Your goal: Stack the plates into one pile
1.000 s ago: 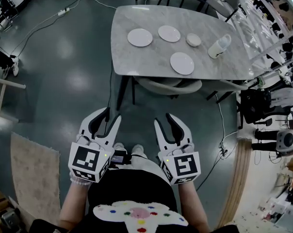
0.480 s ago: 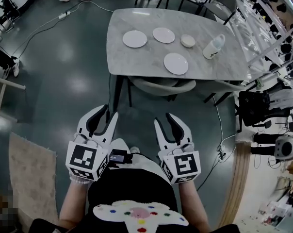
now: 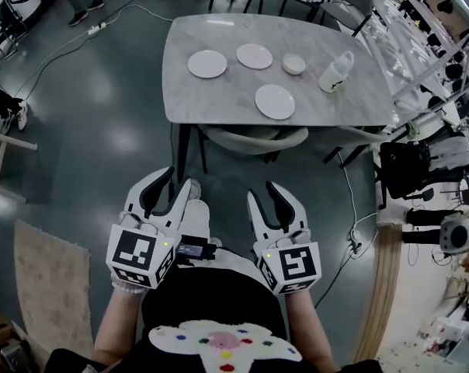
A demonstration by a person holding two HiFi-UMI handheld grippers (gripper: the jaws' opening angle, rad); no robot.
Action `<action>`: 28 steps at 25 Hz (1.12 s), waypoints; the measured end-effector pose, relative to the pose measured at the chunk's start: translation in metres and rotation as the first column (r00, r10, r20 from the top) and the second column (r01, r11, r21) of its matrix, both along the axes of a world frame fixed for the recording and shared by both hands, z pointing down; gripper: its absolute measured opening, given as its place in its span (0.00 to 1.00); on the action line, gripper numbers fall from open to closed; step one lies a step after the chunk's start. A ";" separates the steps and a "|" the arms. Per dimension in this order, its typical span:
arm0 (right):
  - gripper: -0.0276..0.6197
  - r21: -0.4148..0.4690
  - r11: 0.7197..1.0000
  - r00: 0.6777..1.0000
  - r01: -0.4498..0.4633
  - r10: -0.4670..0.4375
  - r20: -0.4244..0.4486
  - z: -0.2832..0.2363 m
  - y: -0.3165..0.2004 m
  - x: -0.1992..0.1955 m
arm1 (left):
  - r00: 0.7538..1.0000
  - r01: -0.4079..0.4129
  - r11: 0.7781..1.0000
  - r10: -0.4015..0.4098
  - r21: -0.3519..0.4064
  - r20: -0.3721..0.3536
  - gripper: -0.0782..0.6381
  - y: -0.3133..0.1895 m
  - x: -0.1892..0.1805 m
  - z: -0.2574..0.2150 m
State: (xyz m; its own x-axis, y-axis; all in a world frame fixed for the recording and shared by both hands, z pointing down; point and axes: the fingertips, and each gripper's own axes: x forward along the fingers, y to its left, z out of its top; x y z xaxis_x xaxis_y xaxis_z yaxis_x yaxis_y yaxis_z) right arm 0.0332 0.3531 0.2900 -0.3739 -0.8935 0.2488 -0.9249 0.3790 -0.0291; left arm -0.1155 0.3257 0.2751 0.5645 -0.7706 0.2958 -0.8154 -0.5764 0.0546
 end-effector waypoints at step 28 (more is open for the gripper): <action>0.24 -0.067 0.994 0.996 -0.087 0.086 -0.013 0.000 -0.196 -0.011 | 0.993 -0.120 0.990 0.118 -0.071 -0.025 0.26 -0.212 0.001 0.004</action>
